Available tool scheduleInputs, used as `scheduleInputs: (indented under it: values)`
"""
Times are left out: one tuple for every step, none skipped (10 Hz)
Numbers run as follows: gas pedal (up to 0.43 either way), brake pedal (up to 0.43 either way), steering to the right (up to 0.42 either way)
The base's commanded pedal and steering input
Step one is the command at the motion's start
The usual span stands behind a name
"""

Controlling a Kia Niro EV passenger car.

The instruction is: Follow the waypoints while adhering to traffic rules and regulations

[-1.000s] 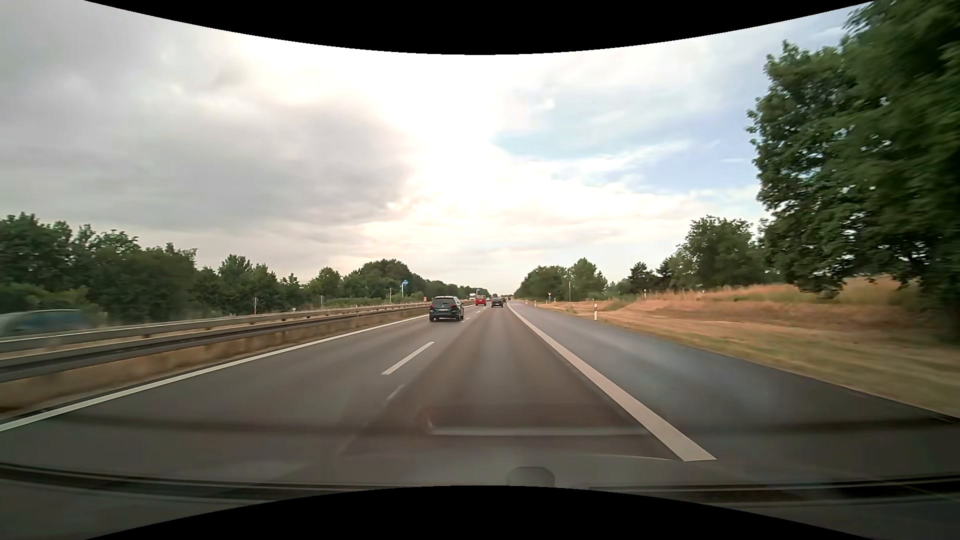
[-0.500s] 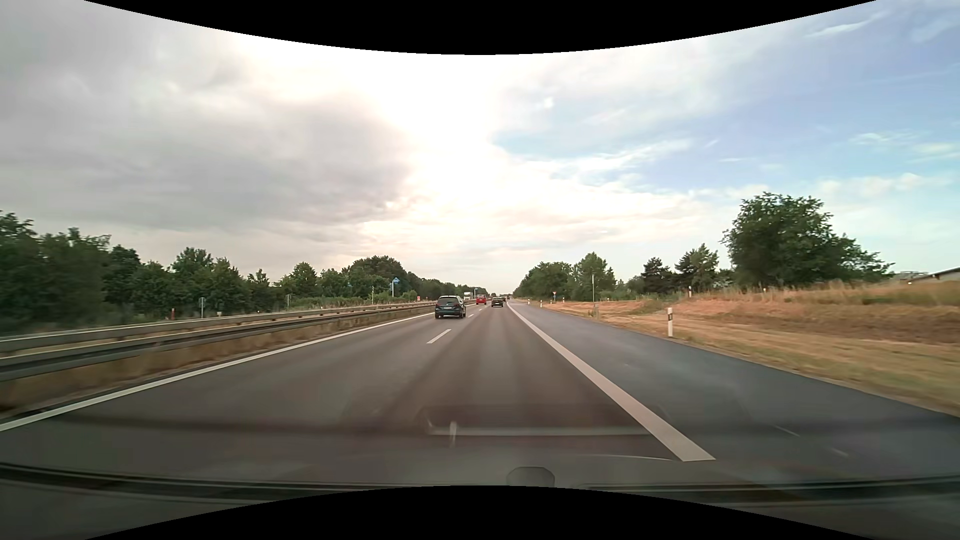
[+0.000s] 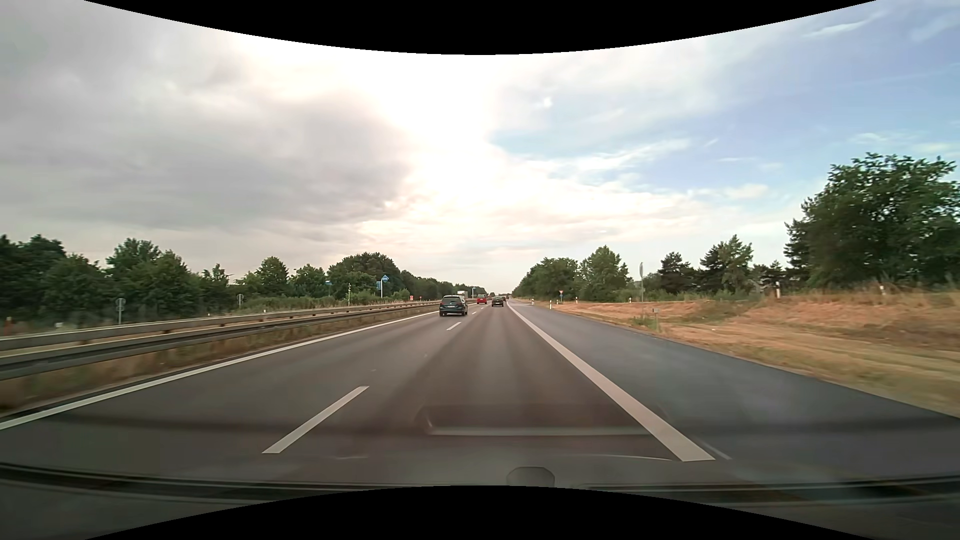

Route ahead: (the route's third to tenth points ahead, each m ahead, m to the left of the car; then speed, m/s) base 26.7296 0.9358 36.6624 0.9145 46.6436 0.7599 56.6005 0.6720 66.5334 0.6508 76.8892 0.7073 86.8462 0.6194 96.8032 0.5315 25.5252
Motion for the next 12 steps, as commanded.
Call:
scheduleInputs:
  values:
    - [0.26, 0.0, -0.001]
    - [0.228, 0.0, -0.001]
    - [0.22, 0.0, -0.001]
    - [0.209, 0.0, -0.001]
    - [0.197, 0.0, -0.001]
    - [0.197, 0.0, -0.001]
    - [0.177, 0.0, -0.001]
    - [0.169, 0.0, -0.001]
    - [0.157, 0.0, -0.001]
    - [0.157, 0.0, -0.001]
    - [0.157, 0.0, -0.001]
    - [0.157, 0.0, -0.001]
